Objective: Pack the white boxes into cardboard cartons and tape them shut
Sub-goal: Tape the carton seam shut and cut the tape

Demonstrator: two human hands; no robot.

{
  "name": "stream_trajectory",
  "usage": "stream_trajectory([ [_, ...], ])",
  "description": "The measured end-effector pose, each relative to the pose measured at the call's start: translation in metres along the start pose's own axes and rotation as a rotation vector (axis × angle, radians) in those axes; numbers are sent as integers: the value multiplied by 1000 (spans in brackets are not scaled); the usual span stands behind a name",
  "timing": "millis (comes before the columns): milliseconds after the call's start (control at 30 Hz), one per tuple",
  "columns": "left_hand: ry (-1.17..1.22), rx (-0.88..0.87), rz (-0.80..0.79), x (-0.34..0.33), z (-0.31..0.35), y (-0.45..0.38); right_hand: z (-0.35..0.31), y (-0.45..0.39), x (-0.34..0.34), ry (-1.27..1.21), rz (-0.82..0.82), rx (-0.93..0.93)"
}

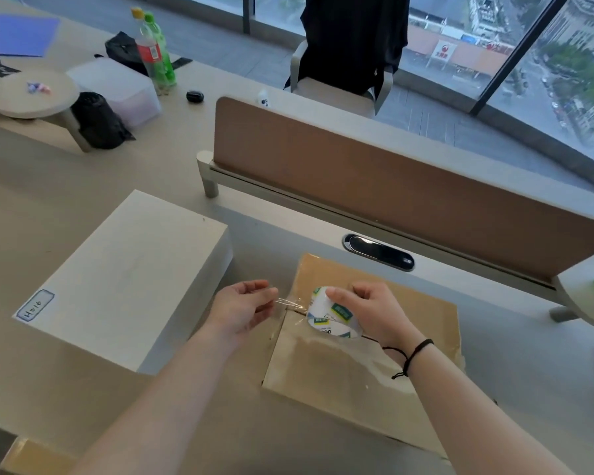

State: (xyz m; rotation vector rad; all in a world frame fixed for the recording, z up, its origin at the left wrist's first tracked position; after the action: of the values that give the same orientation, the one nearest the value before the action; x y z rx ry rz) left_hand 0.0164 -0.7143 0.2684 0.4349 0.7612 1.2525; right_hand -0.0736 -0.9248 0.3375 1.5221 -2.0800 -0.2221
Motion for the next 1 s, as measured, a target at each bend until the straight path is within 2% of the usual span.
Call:
stream_trajectory([
  [300,82,113,-35,8,-27,-7,-10,-5,-8,186,-72,42],
  [467,101,138,-66,9,-32,-7,-14,-7,-11,224,-52,31],
  [1000,75,103,-19,6,-40,-8,-12,-5,-11,276,-66,10],
])
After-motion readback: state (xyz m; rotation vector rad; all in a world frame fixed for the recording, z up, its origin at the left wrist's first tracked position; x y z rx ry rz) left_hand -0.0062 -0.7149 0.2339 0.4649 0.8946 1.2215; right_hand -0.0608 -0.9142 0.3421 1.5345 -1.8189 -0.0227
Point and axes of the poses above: each hand's wrist, its own y-axis away from the middle knuckle, its own x-axis out of the back of the hand, z = x × y, the point moved 9 cm from there along -y, towards the middle knuckle, and after that the axes turned 1 degree about -z, right-handed, at the moved point
